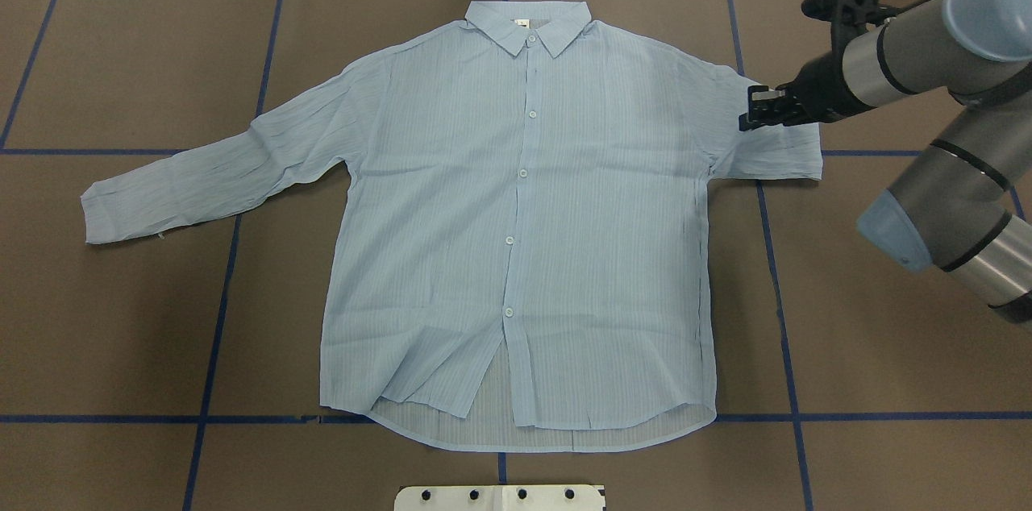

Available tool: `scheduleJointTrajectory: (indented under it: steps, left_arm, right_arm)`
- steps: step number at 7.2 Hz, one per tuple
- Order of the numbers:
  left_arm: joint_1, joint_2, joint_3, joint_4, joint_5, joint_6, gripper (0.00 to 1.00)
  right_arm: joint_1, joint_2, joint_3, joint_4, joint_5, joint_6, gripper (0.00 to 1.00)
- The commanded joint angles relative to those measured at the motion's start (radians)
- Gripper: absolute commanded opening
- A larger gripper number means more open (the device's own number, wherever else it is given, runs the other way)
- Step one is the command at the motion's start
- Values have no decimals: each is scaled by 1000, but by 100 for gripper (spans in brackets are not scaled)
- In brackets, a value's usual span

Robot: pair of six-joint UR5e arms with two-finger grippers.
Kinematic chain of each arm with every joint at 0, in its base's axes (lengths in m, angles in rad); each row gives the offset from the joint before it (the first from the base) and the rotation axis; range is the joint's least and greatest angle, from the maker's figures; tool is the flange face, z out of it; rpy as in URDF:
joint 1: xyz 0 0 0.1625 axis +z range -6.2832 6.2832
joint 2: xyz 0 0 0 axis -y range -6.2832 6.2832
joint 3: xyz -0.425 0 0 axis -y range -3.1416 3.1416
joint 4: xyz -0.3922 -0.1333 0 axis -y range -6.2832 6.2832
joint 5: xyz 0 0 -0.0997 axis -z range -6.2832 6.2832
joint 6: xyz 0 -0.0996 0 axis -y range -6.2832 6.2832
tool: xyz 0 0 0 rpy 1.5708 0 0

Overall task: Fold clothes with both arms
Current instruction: 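Carry the grasped sleeve with the right gripper across the shirt toward the collar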

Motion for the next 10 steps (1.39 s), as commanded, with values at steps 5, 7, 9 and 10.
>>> scheduleJointTrajectory:
  steps: [5,7,9,10]
  left_arm:
    - [-3,5,71,-87,5,2,100]
    - [-3,10,76,-87,5,4,100]
    - [-5,8,77,-87,6,2,100]
    - [-3,8,77,-87,5,2,100]
  right_arm:
    - [-107,476,-281,-100,-141,52,0]
    - [-166,606,-425,-97,-203,55,0]
    - [-189,677,-508,-95,-212,52,0]
    - [-202,717,-563,-92,-226,49,0]
